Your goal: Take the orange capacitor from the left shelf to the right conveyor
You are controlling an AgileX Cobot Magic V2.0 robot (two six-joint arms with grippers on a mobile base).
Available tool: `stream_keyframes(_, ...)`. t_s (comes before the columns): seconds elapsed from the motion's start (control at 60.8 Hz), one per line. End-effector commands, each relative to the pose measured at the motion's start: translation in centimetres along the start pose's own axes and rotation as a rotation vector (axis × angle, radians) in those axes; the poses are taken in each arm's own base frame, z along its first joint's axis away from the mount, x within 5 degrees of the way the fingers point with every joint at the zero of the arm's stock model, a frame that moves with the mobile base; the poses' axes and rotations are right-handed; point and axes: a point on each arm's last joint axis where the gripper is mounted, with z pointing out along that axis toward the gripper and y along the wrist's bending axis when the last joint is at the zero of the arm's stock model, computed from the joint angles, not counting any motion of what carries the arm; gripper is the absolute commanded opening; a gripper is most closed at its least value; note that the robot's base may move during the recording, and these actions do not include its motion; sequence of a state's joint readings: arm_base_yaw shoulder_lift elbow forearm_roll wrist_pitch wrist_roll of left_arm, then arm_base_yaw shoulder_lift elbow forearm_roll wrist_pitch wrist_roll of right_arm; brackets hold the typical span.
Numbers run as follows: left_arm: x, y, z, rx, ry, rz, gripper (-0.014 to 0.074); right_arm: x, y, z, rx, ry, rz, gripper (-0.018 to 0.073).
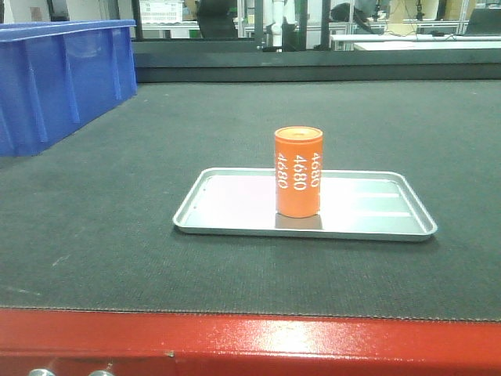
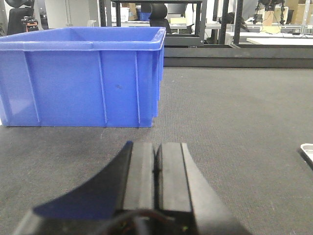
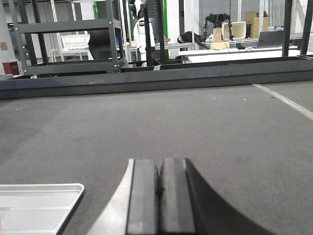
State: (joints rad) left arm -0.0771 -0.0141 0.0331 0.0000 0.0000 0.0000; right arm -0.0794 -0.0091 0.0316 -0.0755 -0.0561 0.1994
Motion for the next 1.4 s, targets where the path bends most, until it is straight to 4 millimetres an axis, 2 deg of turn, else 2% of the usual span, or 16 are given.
stream_keyframes(0.0,-1.02,0.02,0.03,-0.003,-0.088,-0.005,-0.0105,-0.91,0.14,-0.21,-0.014,-0.112,-0.01,0.0048)
stream_keyframes(1.383,-1.02,0.01,0.03,-0.003,-0.088,0.0,-0.0105,-1.34,0.26,-0.27,-0.023,-0.158,-0.05,0.0048)
